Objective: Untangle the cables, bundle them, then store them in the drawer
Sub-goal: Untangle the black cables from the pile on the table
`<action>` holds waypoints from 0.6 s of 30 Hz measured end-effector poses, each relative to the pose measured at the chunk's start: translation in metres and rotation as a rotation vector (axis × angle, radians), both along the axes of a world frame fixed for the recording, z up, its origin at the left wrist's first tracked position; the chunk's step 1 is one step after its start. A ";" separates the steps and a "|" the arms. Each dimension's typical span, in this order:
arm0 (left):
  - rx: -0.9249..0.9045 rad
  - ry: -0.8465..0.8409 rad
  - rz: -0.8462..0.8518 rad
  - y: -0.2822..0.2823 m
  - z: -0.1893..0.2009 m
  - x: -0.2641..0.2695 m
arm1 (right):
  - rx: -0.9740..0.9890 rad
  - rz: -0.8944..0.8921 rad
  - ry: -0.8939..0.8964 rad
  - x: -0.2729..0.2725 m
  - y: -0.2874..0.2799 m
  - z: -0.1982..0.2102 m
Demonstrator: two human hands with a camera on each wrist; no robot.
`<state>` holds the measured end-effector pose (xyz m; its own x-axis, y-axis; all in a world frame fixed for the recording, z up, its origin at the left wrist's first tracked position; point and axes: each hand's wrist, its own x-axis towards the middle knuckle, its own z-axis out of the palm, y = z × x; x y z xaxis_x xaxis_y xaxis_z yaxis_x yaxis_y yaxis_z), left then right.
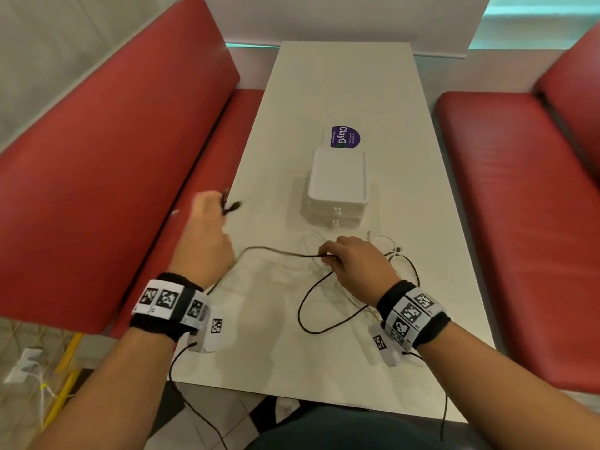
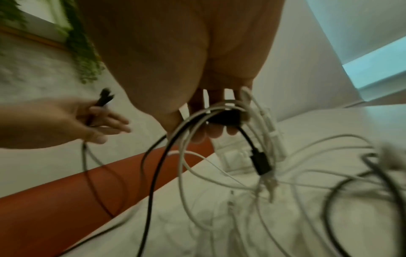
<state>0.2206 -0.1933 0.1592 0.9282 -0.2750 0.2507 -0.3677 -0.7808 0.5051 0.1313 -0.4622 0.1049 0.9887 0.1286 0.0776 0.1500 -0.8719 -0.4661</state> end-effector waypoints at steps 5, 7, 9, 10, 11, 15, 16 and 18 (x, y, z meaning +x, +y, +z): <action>-0.068 0.477 -0.298 -0.065 -0.020 -0.039 | 0.104 0.013 -0.071 0.006 0.024 0.012; -0.101 0.520 -0.256 -0.077 -0.026 -0.046 | 0.188 -0.016 -0.134 0.003 0.025 0.015; -0.151 0.469 -0.193 -0.077 -0.025 -0.042 | 0.178 -0.032 -0.107 -0.001 0.019 0.010; -0.197 0.449 -0.161 -0.074 -0.023 -0.038 | 0.155 -0.043 -0.045 -0.003 0.014 0.006; -0.278 0.444 -0.133 -0.070 -0.019 -0.034 | 0.127 -0.059 0.035 -0.005 0.008 0.000; -0.640 0.475 -0.080 -0.054 0.005 -0.016 | 0.126 -0.083 0.232 -0.018 -0.006 -0.025; -0.604 0.471 -0.077 -0.050 0.010 -0.014 | 0.156 -0.094 0.234 -0.020 -0.007 -0.029; -0.322 0.394 -0.051 -0.040 0.013 -0.009 | 0.235 -0.144 0.215 -0.022 -0.010 -0.033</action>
